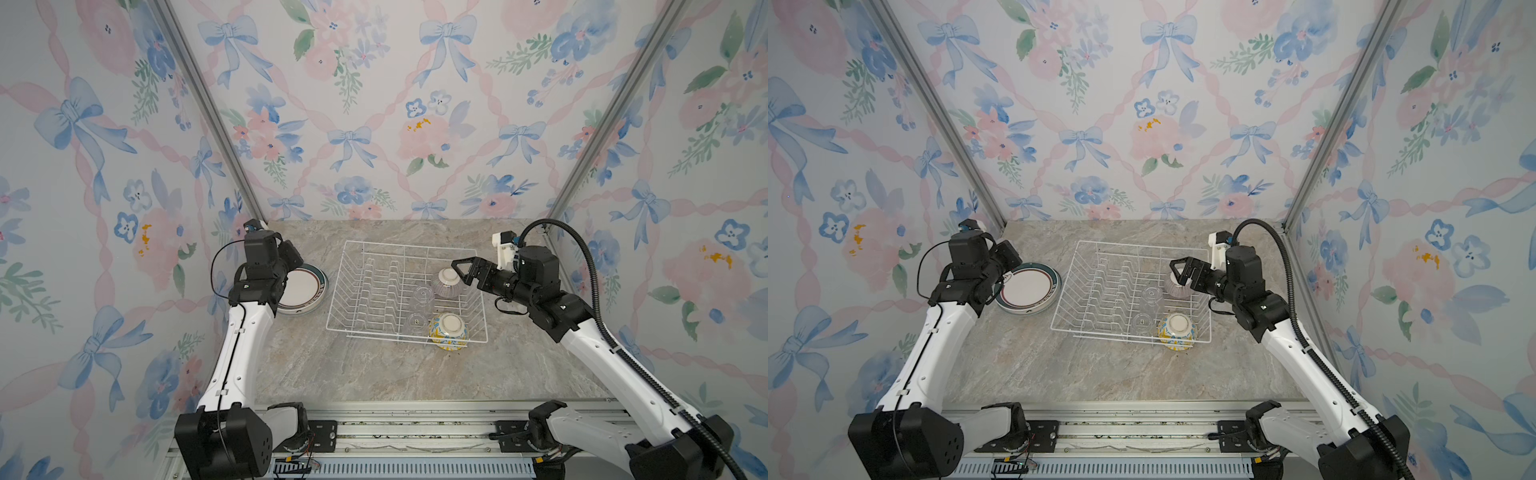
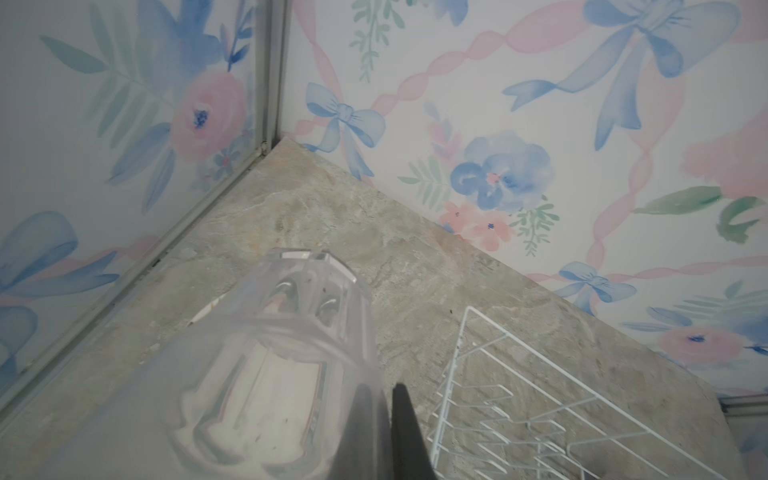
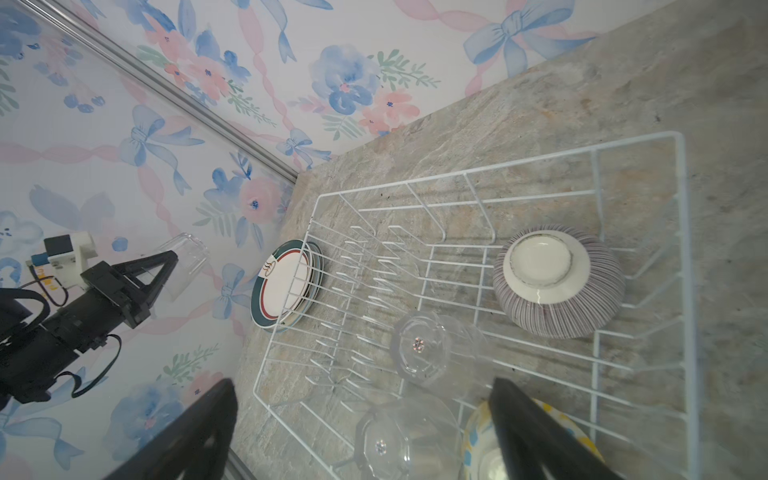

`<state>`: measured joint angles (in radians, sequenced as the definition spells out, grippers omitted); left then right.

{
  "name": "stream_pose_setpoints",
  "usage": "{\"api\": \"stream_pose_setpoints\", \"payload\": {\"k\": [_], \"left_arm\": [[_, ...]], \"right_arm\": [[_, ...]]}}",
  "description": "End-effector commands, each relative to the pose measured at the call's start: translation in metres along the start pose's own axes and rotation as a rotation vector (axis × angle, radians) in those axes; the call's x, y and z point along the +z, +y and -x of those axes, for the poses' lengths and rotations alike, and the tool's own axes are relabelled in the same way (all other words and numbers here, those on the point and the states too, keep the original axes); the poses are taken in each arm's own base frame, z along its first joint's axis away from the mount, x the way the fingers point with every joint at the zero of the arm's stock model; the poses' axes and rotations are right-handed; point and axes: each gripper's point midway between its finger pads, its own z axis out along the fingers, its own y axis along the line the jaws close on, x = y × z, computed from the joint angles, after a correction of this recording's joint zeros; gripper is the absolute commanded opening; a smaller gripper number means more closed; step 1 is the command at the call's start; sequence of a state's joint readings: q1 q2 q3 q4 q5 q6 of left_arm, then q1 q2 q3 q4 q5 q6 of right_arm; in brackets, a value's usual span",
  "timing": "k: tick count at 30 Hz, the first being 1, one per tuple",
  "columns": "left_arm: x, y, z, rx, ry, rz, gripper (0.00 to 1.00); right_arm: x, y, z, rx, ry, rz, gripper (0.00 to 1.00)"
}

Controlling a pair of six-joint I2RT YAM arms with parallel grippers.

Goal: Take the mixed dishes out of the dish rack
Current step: 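Carry the cup toward the plate stack with the left gripper while the right gripper withdraws, then lower the clear cup onto the table beside the plate stack with the left gripper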

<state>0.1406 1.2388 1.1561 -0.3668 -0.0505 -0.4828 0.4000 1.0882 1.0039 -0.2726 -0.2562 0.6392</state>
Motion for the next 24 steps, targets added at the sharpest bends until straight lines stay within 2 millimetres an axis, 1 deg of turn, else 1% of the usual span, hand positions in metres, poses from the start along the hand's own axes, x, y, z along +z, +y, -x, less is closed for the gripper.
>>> {"api": "stream_pose_setpoints", "payload": {"k": [1,6,9,15,21,24], "left_arm": [[0.017,0.035,-0.005,0.048,0.107,0.113,0.00],[0.046,0.081,0.000,0.036,0.163,0.232,0.00],[0.062,0.097,-0.006,0.025,0.206,0.256,0.00],[0.090,0.115,-0.036,0.029,0.323,0.300,0.00],[0.108,0.128,-0.062,0.037,0.399,0.334,0.00],[0.114,0.129,-0.072,0.030,0.430,0.325,0.00]], "right_arm": [[-0.006,-0.024,-0.015,-0.045,0.018,-0.090,0.97],[-0.012,-0.036,-0.029,-0.063,0.036,-0.123,0.97],[-0.015,-0.041,-0.035,-0.068,0.042,-0.132,0.97],[-0.016,-0.048,-0.043,-0.078,0.060,-0.147,0.97],[-0.017,-0.051,-0.044,-0.092,0.068,-0.154,0.97],[-0.017,-0.054,-0.045,-0.092,0.076,-0.163,0.97]]}}
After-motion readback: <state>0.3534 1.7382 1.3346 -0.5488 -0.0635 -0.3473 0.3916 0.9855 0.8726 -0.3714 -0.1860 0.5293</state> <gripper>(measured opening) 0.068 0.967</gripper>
